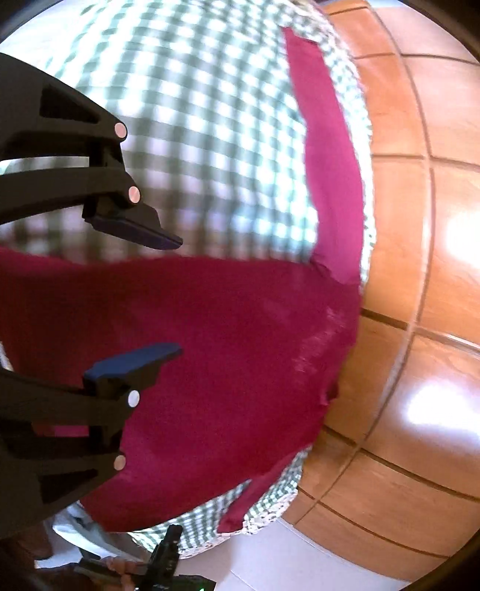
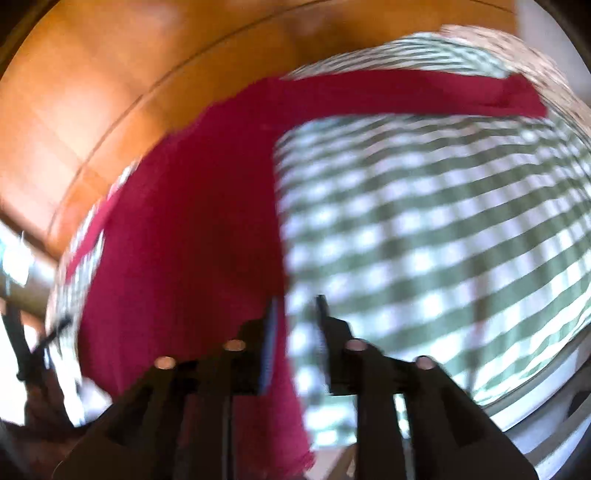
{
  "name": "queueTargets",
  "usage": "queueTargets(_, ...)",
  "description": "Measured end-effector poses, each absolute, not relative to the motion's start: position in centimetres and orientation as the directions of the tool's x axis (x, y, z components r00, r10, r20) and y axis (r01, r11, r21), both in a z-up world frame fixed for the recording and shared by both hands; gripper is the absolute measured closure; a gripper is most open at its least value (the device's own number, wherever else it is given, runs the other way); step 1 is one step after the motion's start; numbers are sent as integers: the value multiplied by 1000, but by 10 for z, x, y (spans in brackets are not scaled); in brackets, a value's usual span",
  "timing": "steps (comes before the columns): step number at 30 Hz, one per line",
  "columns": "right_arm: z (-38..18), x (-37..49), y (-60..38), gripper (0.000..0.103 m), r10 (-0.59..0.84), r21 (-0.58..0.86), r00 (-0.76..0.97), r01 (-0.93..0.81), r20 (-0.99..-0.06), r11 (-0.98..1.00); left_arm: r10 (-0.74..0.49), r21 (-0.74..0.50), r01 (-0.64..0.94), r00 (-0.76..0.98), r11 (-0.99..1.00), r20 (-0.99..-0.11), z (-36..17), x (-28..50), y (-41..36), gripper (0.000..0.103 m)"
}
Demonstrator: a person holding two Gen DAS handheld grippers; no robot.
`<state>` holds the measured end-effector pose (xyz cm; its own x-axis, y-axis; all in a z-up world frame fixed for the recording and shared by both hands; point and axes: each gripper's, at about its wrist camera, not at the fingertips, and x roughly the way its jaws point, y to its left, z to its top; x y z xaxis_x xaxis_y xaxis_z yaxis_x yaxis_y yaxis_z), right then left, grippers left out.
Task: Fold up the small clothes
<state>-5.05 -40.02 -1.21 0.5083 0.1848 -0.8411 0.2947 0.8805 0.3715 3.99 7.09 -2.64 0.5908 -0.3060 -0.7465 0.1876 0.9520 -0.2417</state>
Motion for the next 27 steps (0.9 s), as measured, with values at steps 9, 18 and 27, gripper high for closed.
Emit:
queueTargets(9, -37, -14, -565, 68, -29, 549, 638, 684, -769, 480, -297, -162, 285, 532, 945, -793, -43, 89, -10, 40)
queueTargets(18, -53, 36, -644, 85, -191, 488, 575, 794, -795, 361, -268, -155, 259, 495, 953, -827, -67, 106, -22, 32)
queueTargets(27, 44, 90, -573, 96, -130, 490, 730, 567, -671, 662, -313, -217, 244, 488, 945, -815, -67, 112, -15, 31)
